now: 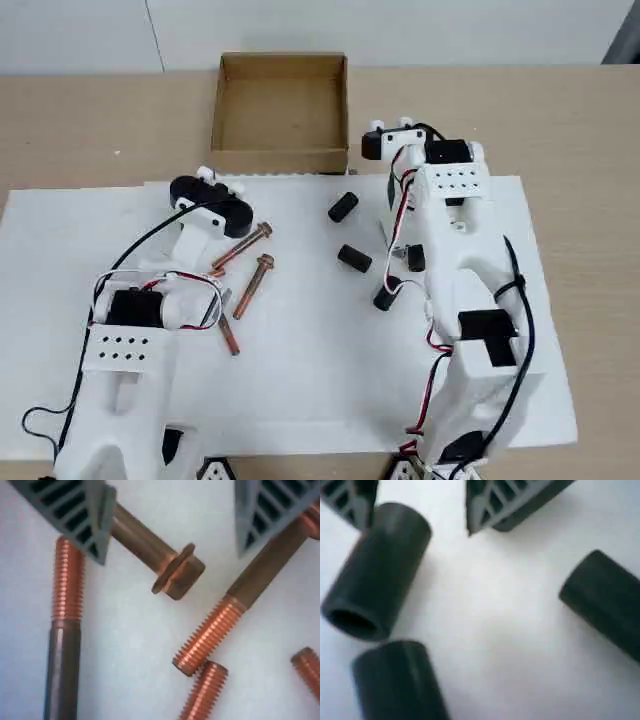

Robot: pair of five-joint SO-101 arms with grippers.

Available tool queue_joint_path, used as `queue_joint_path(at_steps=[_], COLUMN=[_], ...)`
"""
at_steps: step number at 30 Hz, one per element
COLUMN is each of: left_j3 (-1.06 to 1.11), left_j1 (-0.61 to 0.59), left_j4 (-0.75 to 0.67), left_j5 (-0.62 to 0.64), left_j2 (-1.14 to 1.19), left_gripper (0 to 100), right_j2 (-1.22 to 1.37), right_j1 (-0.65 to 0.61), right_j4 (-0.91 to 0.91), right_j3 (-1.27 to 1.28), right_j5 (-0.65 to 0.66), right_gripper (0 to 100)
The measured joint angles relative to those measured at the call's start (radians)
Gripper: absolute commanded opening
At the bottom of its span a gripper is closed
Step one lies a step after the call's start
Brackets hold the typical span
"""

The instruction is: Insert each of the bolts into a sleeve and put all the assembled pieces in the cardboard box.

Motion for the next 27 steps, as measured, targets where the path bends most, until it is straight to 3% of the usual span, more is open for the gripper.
queue_joint_path(at_steps=[17,21,27], left_j3=[0.003,0.003,0.003], left_j1=[0.058,0.058,0.058], left_j4=[0.0,0.0,0.0], left_j5=[0.0,0.0,0.0], left_j2=[0.0,0.0,0.0], left_gripper=[17,17,16], right_j2=[0.149,0.163,0.163], right_j1=[0.026,0.028,0.031], right_j4=[-0.069,-0.066,-0.064], right_j3=[-0.012,-0.021,-0.025], right_j5=[0.02,0.02,0.02], right_gripper=[12.2,1.2,0.3])
